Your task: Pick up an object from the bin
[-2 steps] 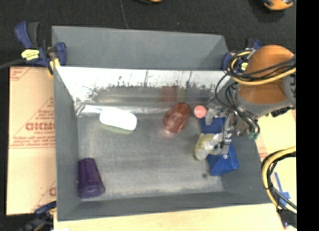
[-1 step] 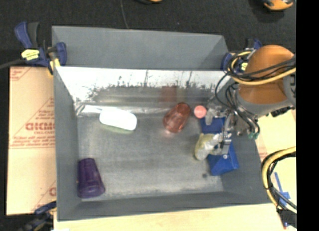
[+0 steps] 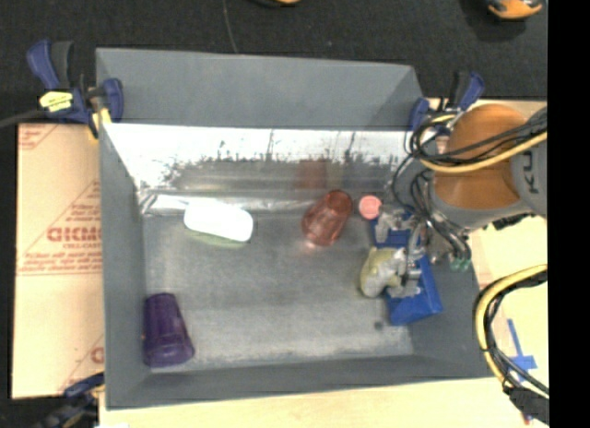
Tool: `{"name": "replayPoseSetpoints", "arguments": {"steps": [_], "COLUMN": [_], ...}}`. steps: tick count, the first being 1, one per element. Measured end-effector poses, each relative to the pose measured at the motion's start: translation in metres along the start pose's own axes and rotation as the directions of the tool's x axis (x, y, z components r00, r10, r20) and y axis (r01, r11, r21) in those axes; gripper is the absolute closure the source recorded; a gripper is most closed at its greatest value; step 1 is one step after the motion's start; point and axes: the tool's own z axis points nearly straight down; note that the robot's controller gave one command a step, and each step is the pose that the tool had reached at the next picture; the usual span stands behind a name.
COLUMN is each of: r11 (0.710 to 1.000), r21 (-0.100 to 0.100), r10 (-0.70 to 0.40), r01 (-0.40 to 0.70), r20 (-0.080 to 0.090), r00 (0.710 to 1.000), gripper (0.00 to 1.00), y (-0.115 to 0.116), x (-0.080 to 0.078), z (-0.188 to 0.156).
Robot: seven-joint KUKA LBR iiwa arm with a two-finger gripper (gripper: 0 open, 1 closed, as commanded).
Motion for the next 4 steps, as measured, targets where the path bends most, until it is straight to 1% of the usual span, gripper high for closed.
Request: {"name": "replayPoseSetpoints", "arguments": {"steps": [1,2,3,4], "r11": [1.000,0.999,0.999,0.999], "r21": [-0.001,-0.004,-0.004,-0.002], "r10": [-0.001,0.047,0.046,0.043], "r01": [0.001,-0.047,-0.046,-0.043], "r20": [-0.002,-0.001,-0.001,-0.003], "r00": [1.000,0.999,0.999,0.999], "gripper": [0.00,1.00,1.00,1.00], "y": [0.000,-0.007,-0.007,-0.006], "x": [0.000,0.009,0.009,0.007], "z": [0.019,0.034,0.034,-0.042]}}
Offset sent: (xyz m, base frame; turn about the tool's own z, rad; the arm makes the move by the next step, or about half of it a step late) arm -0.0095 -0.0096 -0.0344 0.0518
